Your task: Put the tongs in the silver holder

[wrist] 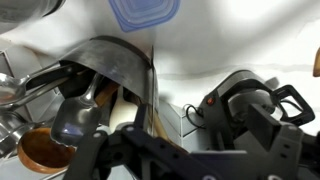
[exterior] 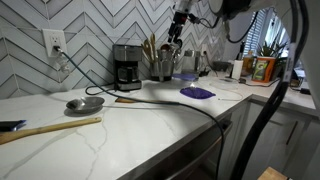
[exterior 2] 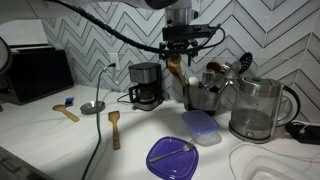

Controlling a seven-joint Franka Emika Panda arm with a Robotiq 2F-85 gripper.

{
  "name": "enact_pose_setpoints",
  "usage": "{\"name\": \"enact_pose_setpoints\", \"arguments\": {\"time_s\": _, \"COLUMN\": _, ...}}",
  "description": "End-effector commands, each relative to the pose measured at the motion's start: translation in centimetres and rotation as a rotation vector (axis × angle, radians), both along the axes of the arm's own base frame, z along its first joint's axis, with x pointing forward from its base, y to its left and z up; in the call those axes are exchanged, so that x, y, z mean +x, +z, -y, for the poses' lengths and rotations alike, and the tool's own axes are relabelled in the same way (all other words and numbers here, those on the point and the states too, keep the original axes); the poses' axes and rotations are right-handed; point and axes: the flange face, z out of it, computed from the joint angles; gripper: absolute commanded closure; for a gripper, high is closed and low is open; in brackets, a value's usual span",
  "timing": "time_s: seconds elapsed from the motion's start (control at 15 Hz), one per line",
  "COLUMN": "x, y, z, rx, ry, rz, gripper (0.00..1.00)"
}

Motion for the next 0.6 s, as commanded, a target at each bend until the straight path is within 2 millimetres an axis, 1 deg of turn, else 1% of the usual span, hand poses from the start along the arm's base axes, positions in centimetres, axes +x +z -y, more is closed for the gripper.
{"name": "enact_pose_setpoints", "arguments": {"time_s": 0.0, "x": -3.4, "y": 0.1, "z": -2.1, "rx": -0.002, "ry": 0.009, "rz": -0.057, "gripper": 0.0}}
{"name": "enact_pose_setpoints", "arguments": {"time_s": 0.13, "x": -4.5, "y": 0.0, "z": -3.3, "rx": -0.006, "ry": 0.024, "rz": -0.067, "gripper": 0.0}}
{"name": "enact_pose_setpoints", "arguments": {"time_s": 0.27, "x": -5.8, "y": -0.2, "z": -4.1, "rx": -0.009, "ry": 0.033, "rz": -0.069, "gripper": 0.0}}
{"name": "enact_pose_setpoints", "arguments": {"time_s": 0.4, "x": -7.5, "y": -0.6, "z": -4.6, "rx": 0.019, "ry": 0.061, "rz": -0.086, "gripper": 0.0}}
{"name": "enact_pose_setpoints", "arguments": {"time_s": 0.47, "x": -8.9, "y": -1.2, "z": -4.9, "rx": 0.072, "ry": 0.117, "rz": -0.124, "gripper": 0.0}}
{"name": "enact_pose_setpoints", "arguments": {"time_s": 0.53, "x": -5.7, "y": 0.4, "z": -4.6, "rx": 0.006, "ry": 0.065, "rz": -0.088, "gripper": 0.0}}
